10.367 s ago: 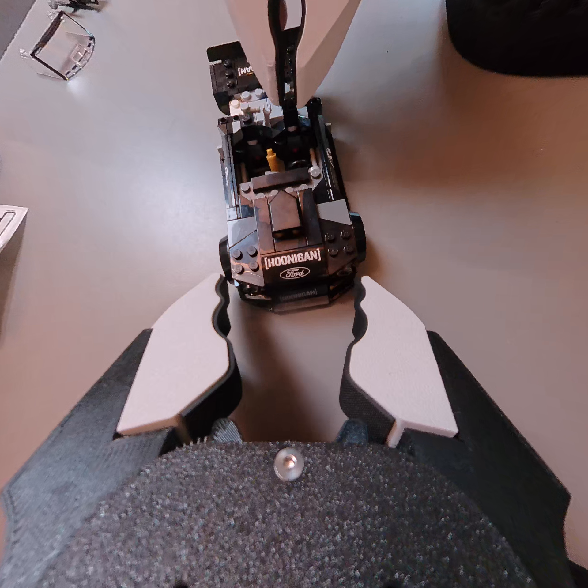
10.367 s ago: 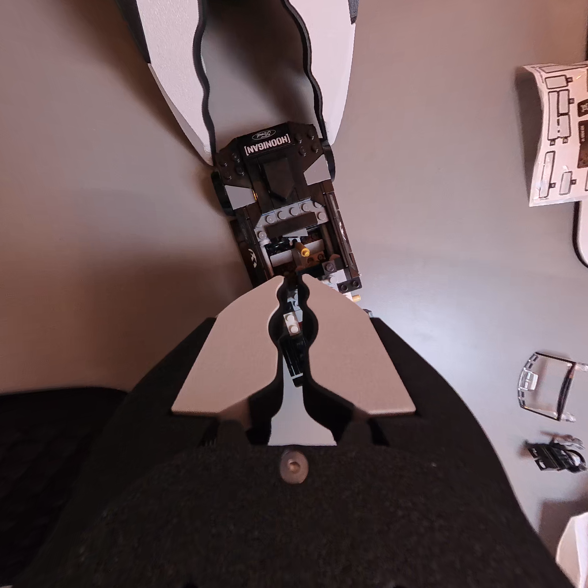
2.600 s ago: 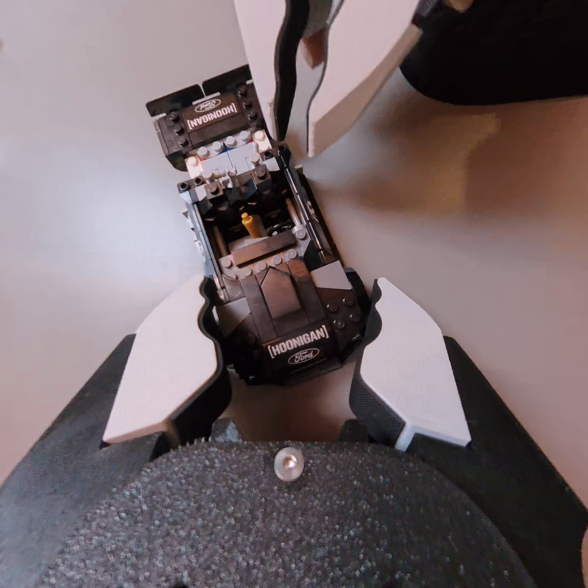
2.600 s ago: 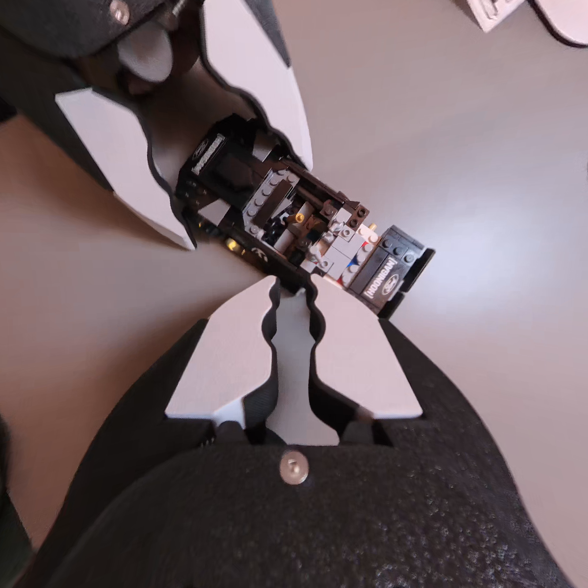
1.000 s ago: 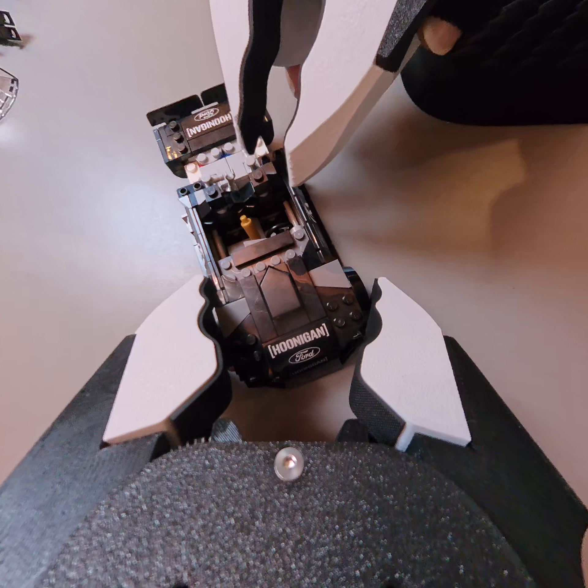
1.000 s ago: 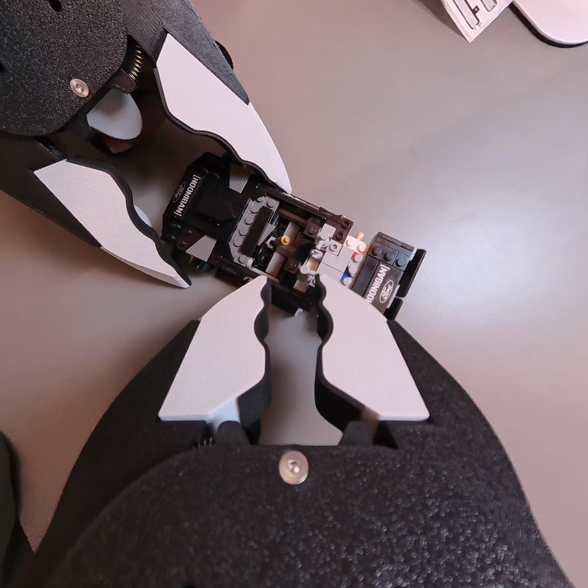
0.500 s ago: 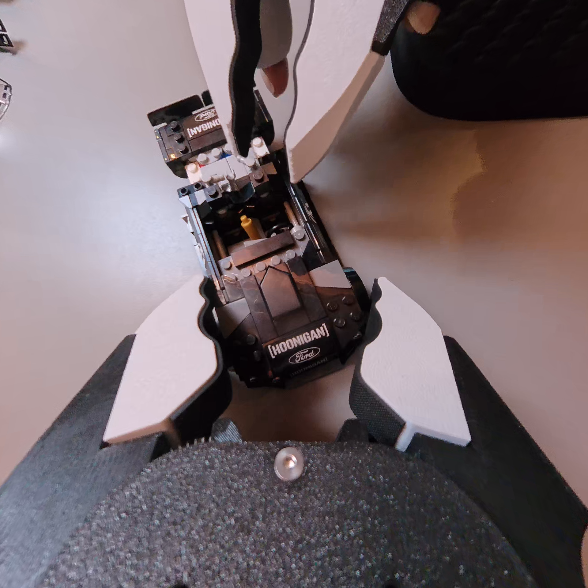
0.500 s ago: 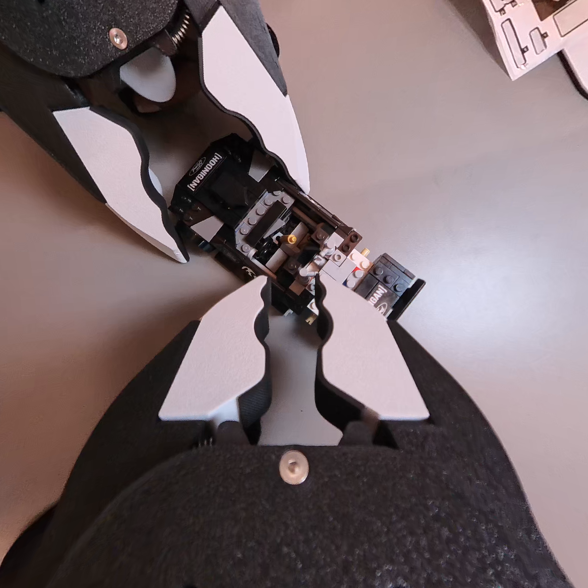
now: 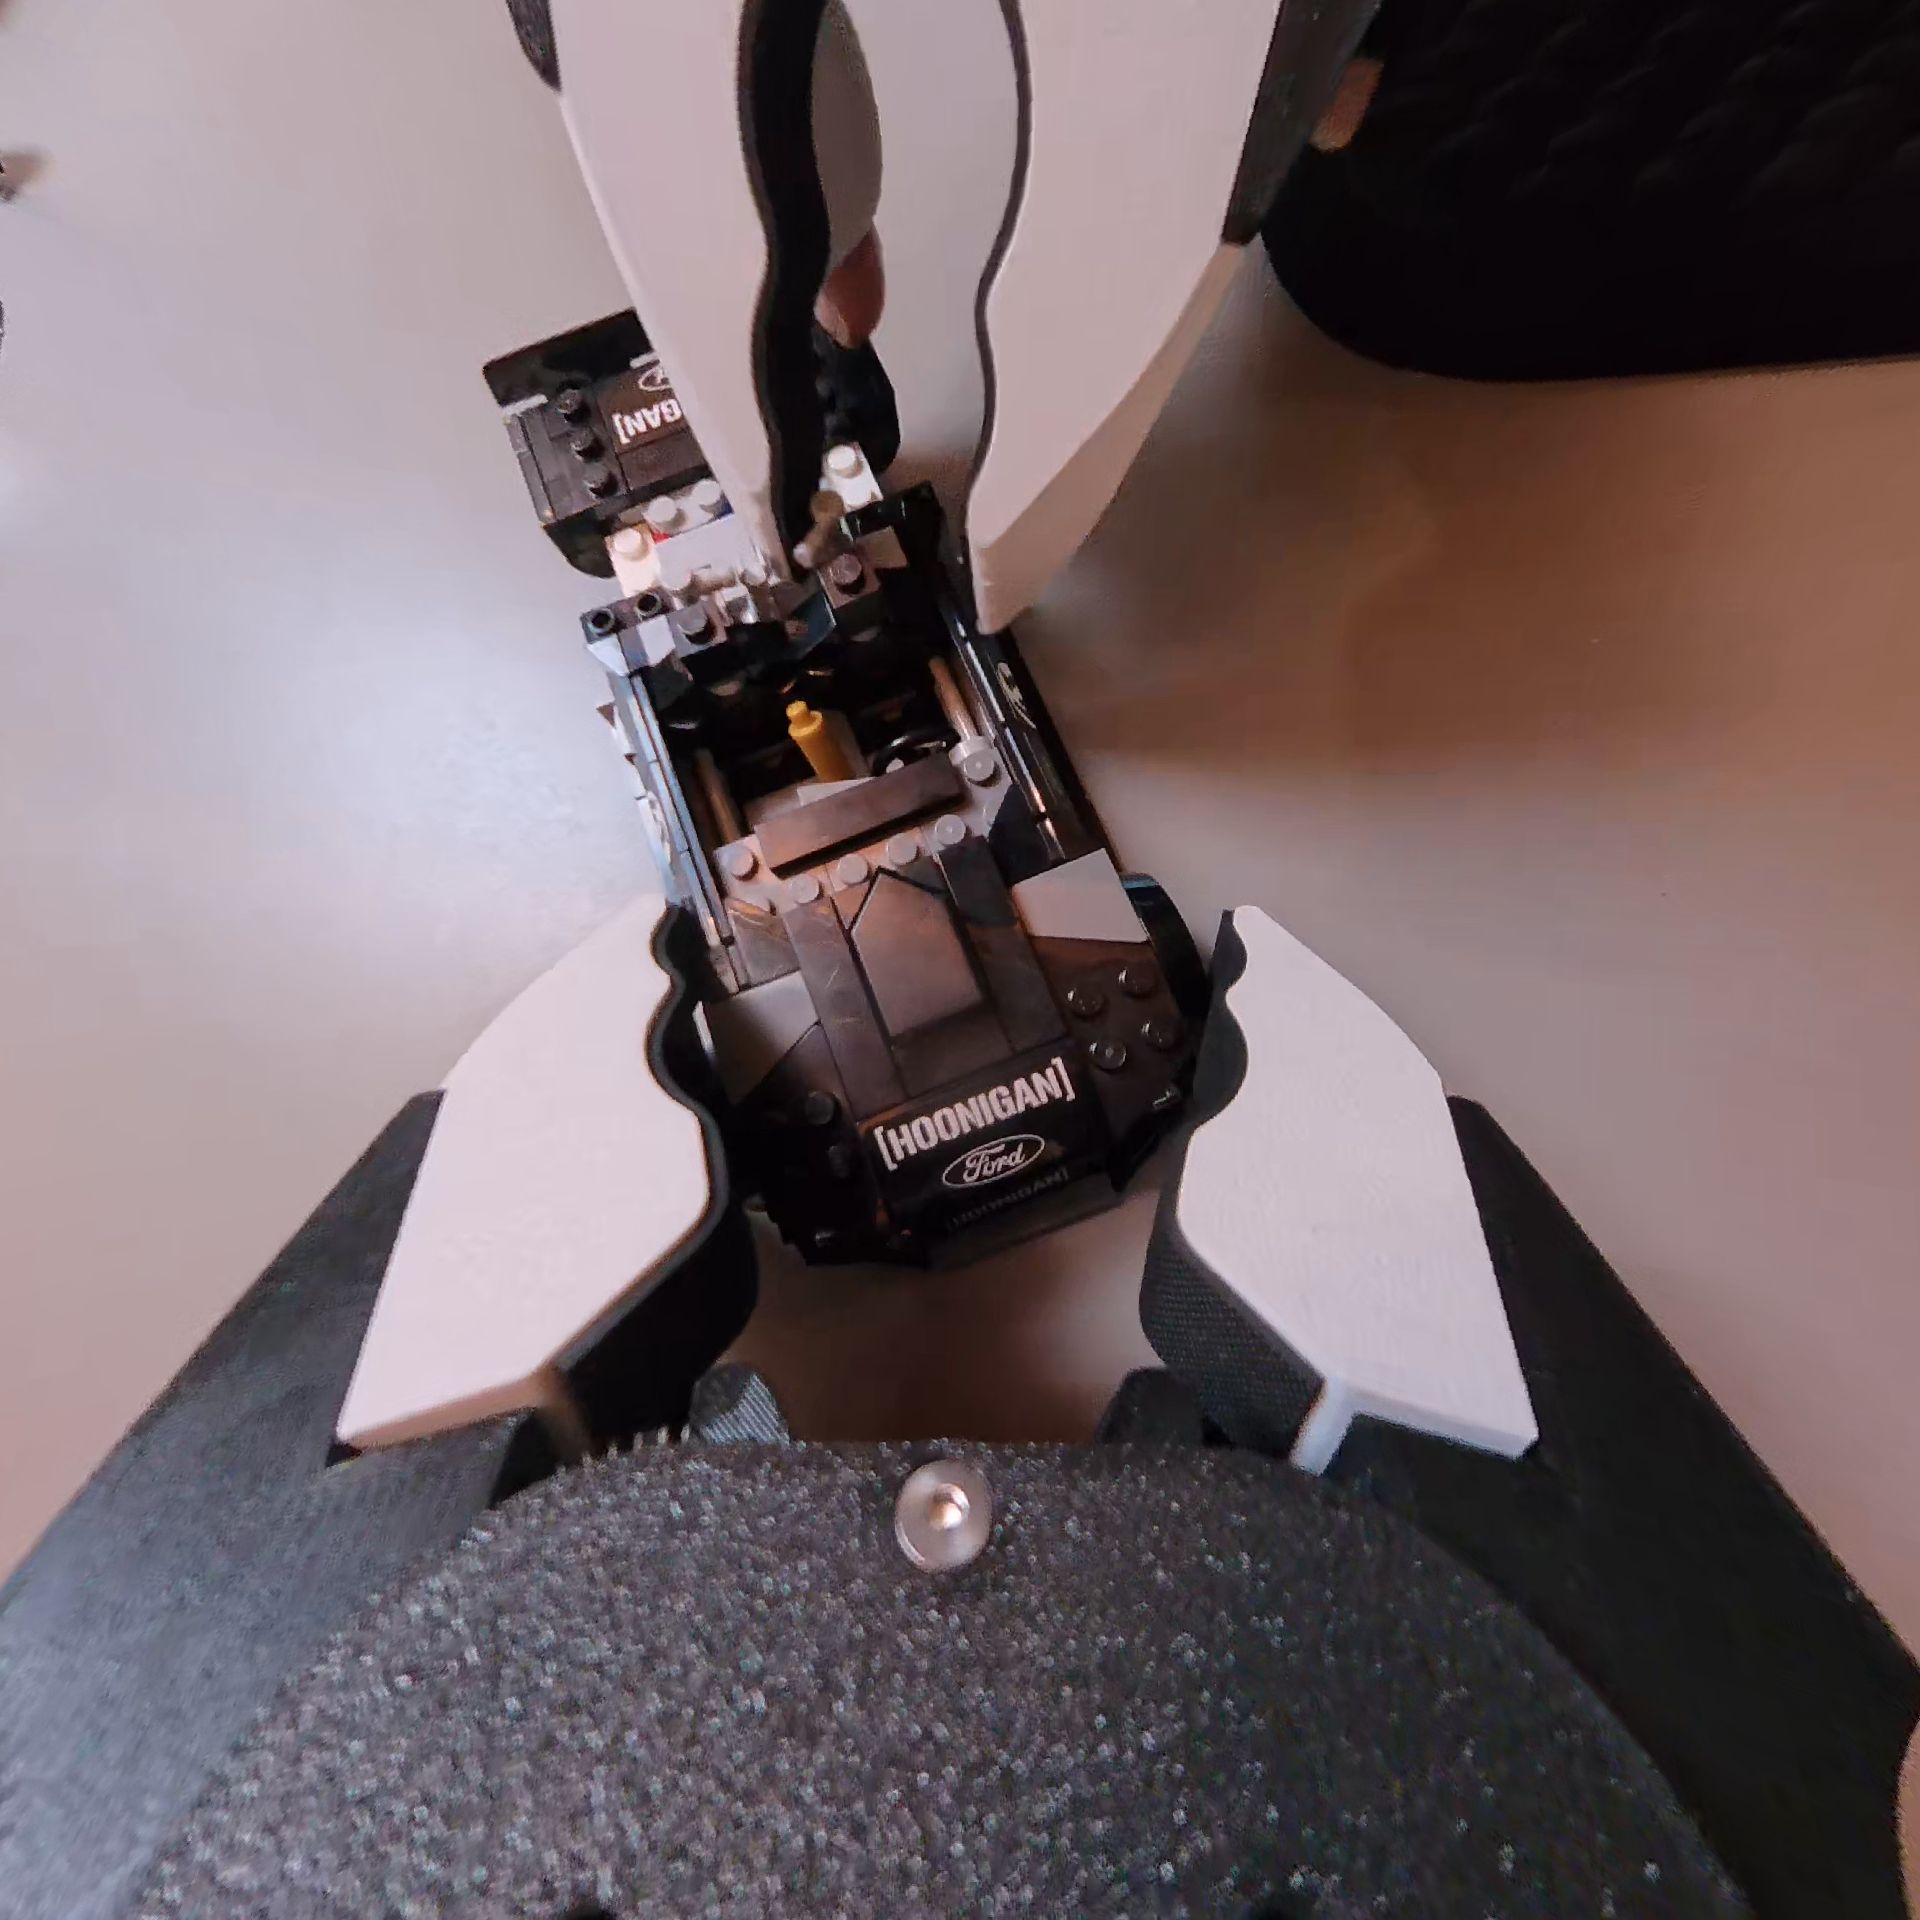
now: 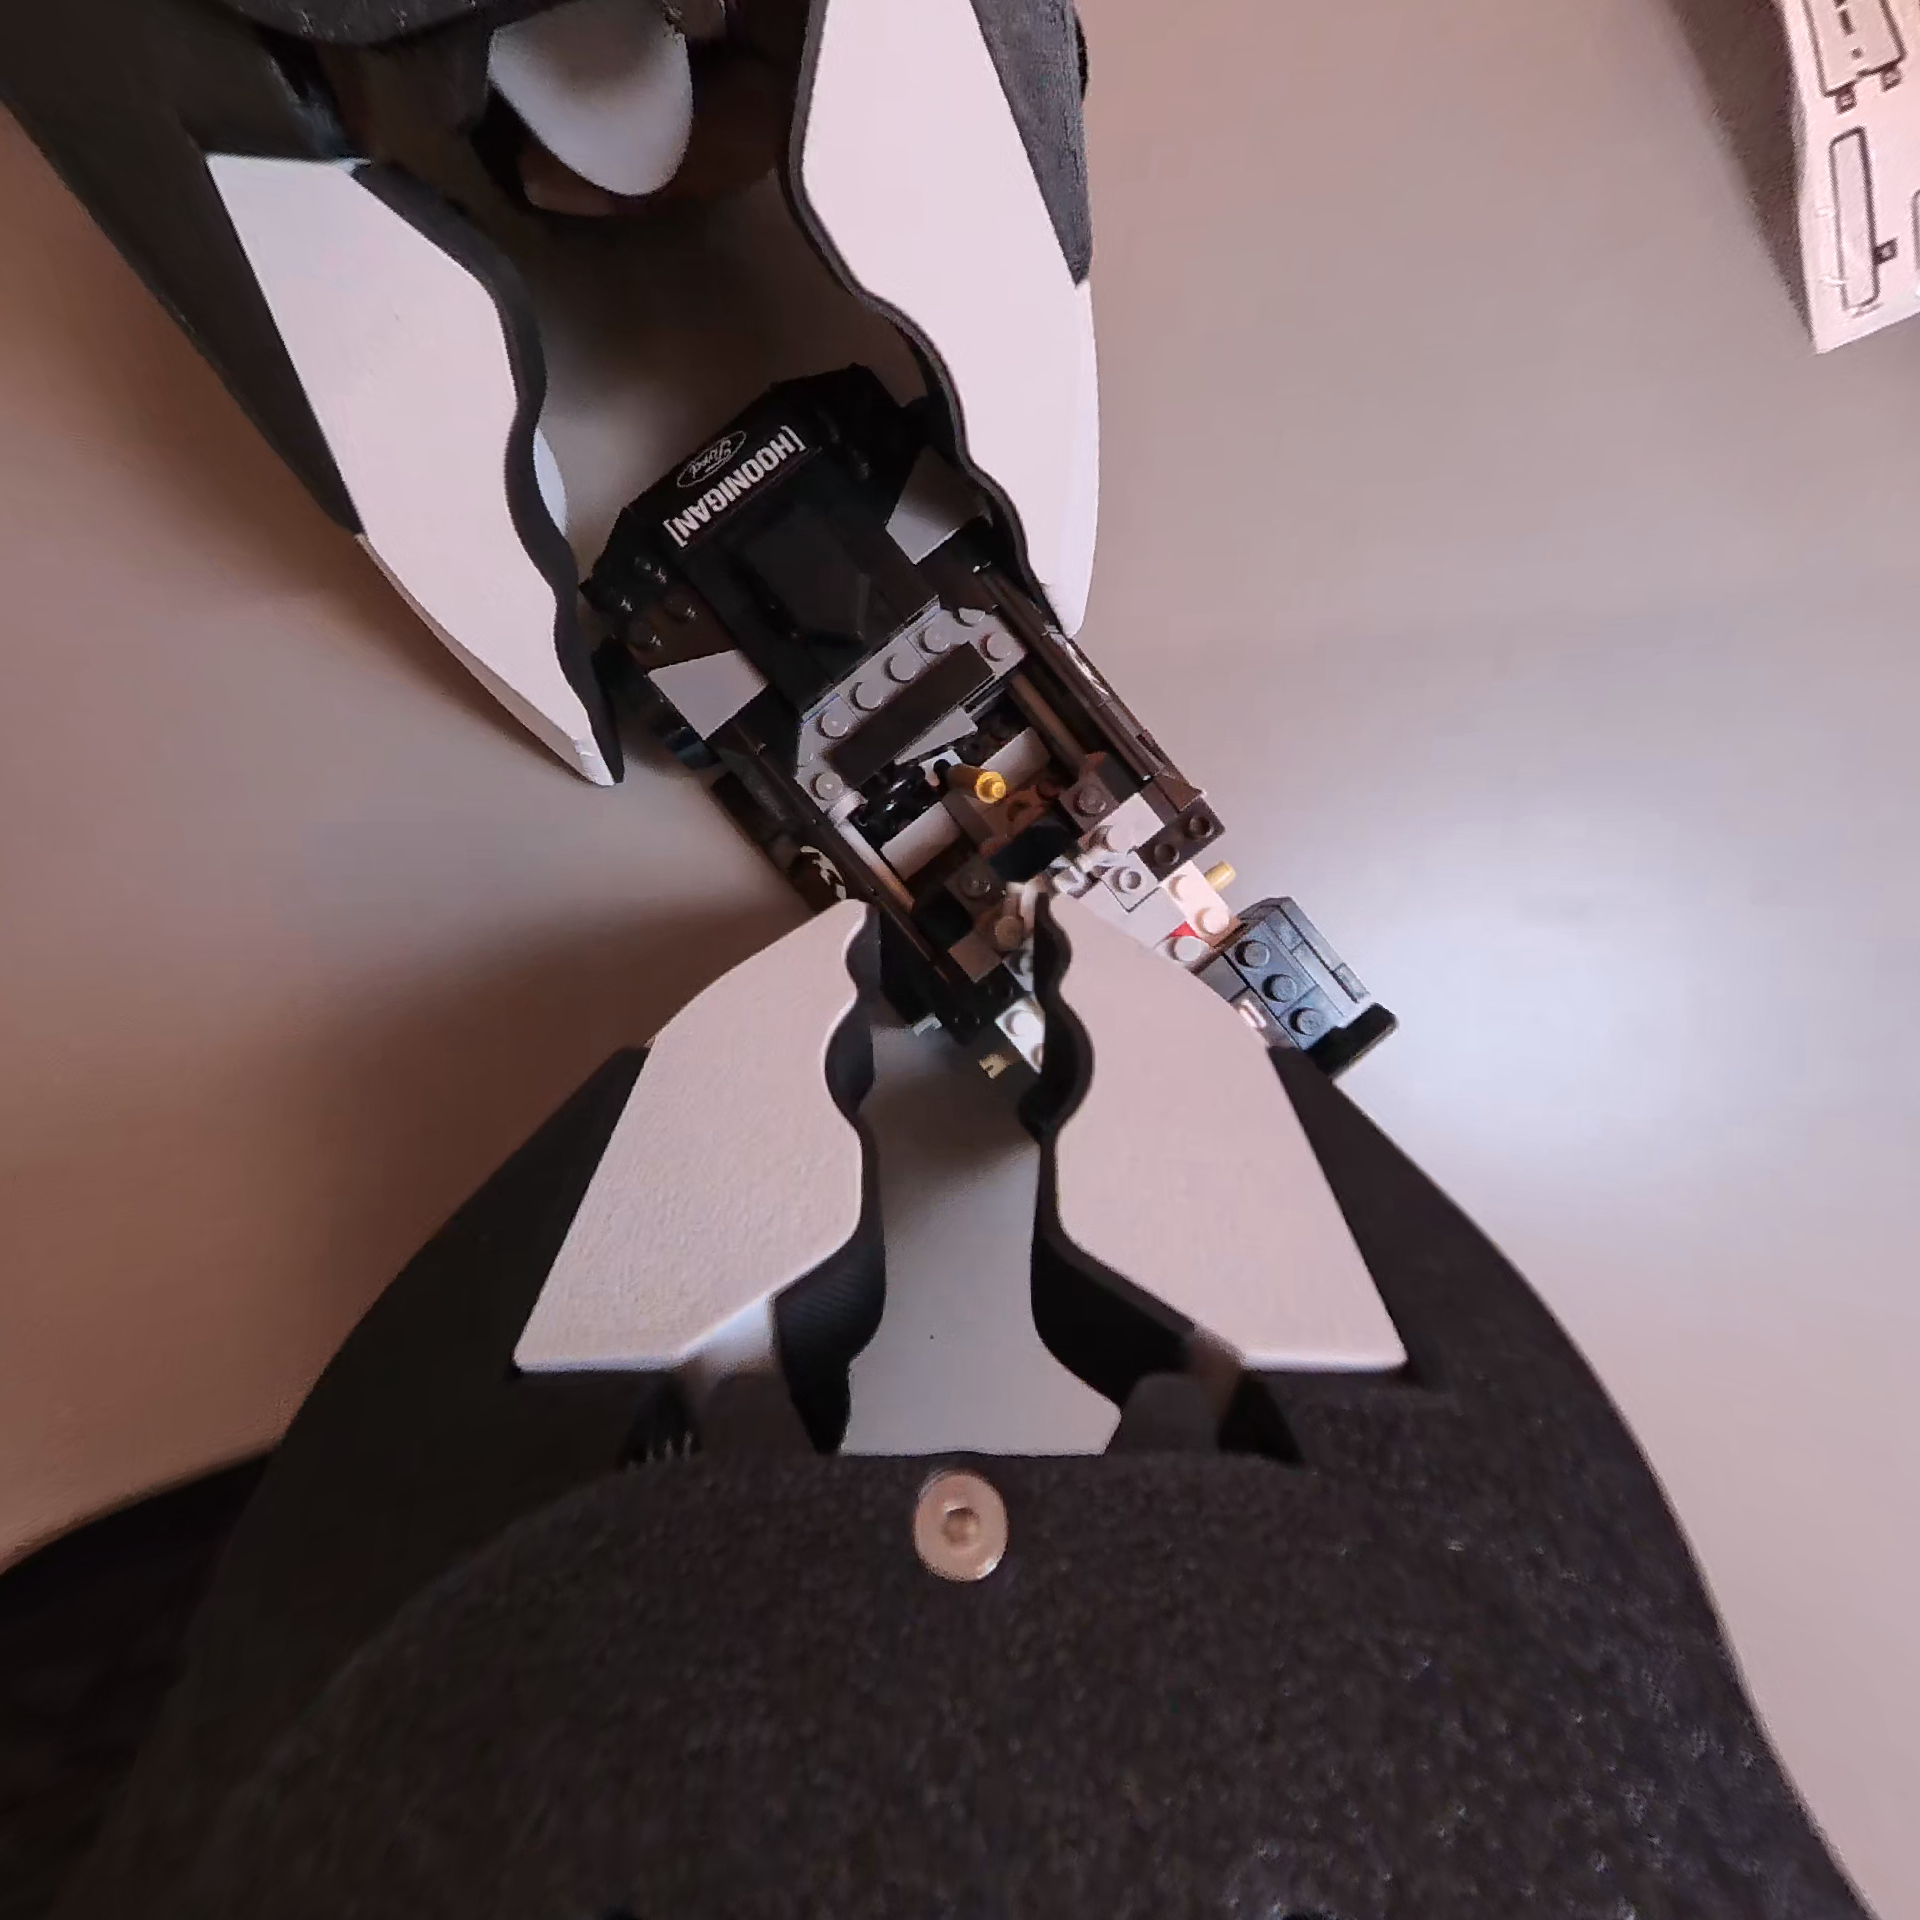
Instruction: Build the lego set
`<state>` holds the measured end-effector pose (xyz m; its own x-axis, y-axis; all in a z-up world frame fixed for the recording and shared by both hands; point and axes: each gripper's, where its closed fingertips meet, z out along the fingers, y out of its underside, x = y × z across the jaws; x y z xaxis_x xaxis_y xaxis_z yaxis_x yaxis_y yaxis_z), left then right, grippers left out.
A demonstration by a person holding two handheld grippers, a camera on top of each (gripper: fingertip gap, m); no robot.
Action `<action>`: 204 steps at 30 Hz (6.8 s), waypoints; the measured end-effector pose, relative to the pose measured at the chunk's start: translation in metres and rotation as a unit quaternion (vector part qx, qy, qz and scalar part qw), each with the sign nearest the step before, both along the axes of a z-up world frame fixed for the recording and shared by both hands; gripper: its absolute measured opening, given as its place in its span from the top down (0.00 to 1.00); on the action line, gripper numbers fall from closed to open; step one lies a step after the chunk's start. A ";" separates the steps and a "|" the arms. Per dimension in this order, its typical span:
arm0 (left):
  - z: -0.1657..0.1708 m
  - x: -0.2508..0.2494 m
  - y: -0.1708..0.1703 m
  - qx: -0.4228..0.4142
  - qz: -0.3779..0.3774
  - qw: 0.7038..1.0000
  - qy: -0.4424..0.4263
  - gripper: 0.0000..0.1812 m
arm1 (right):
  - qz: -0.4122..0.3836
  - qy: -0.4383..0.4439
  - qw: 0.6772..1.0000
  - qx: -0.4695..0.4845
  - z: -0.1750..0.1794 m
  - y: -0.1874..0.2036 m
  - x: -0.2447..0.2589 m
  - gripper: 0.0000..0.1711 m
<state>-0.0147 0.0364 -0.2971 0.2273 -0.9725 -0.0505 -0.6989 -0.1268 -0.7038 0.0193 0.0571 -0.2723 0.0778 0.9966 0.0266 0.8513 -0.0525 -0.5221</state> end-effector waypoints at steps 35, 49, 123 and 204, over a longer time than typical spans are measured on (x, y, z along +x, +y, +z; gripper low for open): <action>0.000 0.004 -0.004 -0.005 0.049 0.999 0.011 0.49 | -0.141 -0.062 0.987 -0.043 0.009 0.013 0.003 0.98; -0.001 0.008 -0.011 -0.015 0.081 0.997 0.007 0.49 | -0.274 -0.024 0.961 -0.043 -0.003 0.017 0.009 1.00; 0.134 0.052 -0.059 -0.386 0.034 0.834 -0.394 0.92 | 0.076 0.167 0.888 0.421 0.108 -0.067 0.005 0.98; 0.135 0.039 -0.068 -0.371 -0.132 0.828 -0.398 0.96 | 0.008 0.298 0.954 -0.007 0.112 -0.084 -0.003 0.97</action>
<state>0.0242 -0.0314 -0.1617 -0.3246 -0.6893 0.6477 -0.1237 -0.6479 -0.7516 0.0163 -0.0266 -0.1605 0.0605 0.9977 -0.0303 0.4037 -0.0522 -0.9134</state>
